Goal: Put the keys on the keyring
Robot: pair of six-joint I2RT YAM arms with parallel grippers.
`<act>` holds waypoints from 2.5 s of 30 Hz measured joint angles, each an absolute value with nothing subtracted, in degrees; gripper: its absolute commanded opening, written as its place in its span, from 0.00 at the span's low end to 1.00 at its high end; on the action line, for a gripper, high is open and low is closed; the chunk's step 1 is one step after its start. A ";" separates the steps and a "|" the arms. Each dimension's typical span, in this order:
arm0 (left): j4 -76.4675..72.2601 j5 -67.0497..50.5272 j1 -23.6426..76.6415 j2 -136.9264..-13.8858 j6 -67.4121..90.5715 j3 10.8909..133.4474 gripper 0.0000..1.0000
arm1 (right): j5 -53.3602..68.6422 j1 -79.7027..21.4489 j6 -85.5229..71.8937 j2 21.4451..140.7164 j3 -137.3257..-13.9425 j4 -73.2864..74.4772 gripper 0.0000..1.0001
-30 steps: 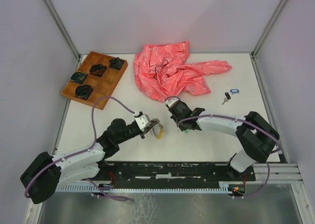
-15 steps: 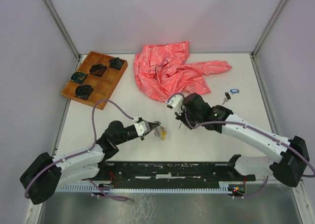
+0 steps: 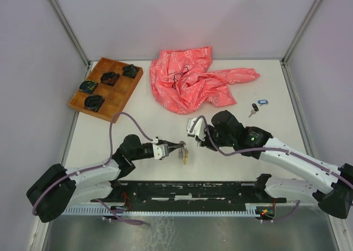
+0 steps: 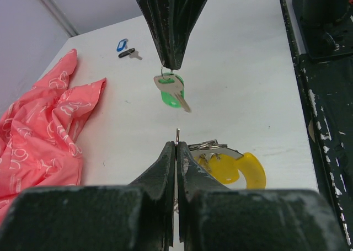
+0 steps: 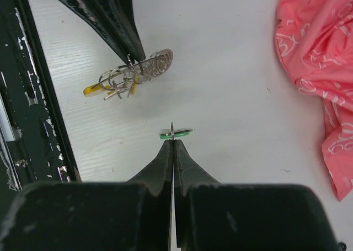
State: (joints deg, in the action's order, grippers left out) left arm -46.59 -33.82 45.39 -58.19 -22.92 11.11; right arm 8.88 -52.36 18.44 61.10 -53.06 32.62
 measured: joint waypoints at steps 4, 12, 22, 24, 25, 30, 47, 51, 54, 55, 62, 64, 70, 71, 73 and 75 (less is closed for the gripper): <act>-48.21 -35.16 45.39 -59.92 -23.35 11.09 0.03 | 9.26 -54.61 22.63 61.04 -51.42 30.68 0.01; -56.14 -35.75 45.39 -63.90 -23.27 8.82 0.03 | 8.56 -59.20 29.54 62.70 -48.36 26.98 0.01; -58.26 -36.16 45.39 -64.12 -23.27 8.71 0.03 | 4.86 -61.65 33.65 63.72 -47.37 22.87 0.01; -58.48 -36.23 45.39 -64.12 -23.27 8.71 0.03 | 4.43 -61.91 33.95 63.99 -47.20 22.44 0.01; -58.50 -36.23 45.39 -64.12 -23.27 8.71 0.03 | 4.38 -62.00 34.02 64.14 -47.16 22.26 0.01; -58.50 -36.27 45.39 -64.10 -23.27 8.71 0.03 | 3.99 -62.28 34.35 64.69 -47.11 21.74 0.01; -58.48 -36.60 45.39 -63.75 -23.24 8.71 0.03 | 2.94 -63.00 34.06 64.69 -47.11 21.30 0.01; -58.43 -36.60 45.39 -63.72 -23.24 8.71 0.03 | 2.72 -63.00 33.74 64.69 -47.11 21.04 0.01; -58.41 -36.60 45.39 -63.72 -23.24 8.71 0.03 | 2.46 -63.00 33.69 64.69 -47.11 20.99 0.01; -58.41 -36.60 45.39 -63.72 -23.24 8.71 0.03 | 2.46 -63.00 33.69 64.69 -47.11 20.99 0.01; -58.37 -36.60 45.39 -63.72 -23.24 8.71 0.03 | 2.61 -63.00 33.56 64.66 -47.11 20.97 0.01; -58.37 -36.60 45.39 -63.72 -23.24 8.71 0.03 | 2.81 -63.00 33.36 64.66 -47.11 20.95 0.01; -58.33 -36.60 45.39 -63.72 -23.24 8.71 0.03 | 3.64 -63.00 32.84 64.53 -47.11 20.25 0.01; -58.28 -36.60 45.39 -63.72 -23.24 8.71 0.03 | 3.95 -63.02 32.80 64.51 -47.11 20.12 0.01; -58.15 -36.60 45.39 -63.72 -23.24 8.71 0.03 | 4.14 -63.07 32.75 64.49 -47.11 20.10 0.01; -57.91 -36.60 45.39 -63.72 -23.24 8.71 0.03 | 4.03 -63.20 32.69 64.49 -47.11 20.12 0.01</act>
State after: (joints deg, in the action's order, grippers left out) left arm -57.91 -36.60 45.39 -63.72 -23.24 8.71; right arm 4.03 -63.20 32.69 64.49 -47.11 20.12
